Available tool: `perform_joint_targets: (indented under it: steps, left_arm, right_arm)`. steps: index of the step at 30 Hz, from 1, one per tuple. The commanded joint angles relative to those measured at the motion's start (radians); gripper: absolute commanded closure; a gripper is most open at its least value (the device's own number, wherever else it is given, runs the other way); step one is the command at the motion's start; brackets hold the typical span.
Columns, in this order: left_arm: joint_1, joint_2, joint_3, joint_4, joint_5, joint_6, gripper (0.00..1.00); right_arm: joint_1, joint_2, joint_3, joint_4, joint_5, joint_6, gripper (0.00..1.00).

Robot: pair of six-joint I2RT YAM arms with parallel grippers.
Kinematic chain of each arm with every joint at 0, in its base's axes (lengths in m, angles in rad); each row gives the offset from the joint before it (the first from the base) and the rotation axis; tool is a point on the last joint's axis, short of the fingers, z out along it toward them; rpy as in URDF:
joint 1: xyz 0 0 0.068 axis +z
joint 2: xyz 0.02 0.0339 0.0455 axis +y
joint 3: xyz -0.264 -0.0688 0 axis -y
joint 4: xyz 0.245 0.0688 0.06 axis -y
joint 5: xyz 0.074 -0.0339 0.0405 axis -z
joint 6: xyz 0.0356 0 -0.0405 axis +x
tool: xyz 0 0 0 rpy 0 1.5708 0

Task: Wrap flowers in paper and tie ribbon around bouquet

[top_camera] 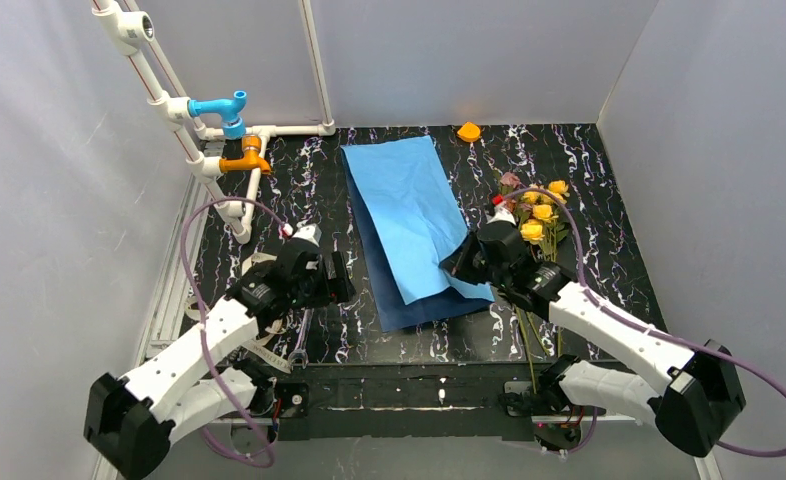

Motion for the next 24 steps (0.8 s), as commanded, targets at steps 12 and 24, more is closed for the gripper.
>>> perform_joint_targets:
  steps: [12, 24]
  left_arm:
    - [0.233, 0.482, 0.189, 0.430, 0.296, 0.055, 0.26]
    - [0.238, 0.758, 0.326, 0.481, 0.248, 0.063, 0.37]
  right_arm:
    - [-0.235, -0.067, -0.103, 0.153, -0.304, 0.144, 0.99]
    - [-0.305, -0.059, -0.088, 0.140, -0.400, 0.137, 0.99]
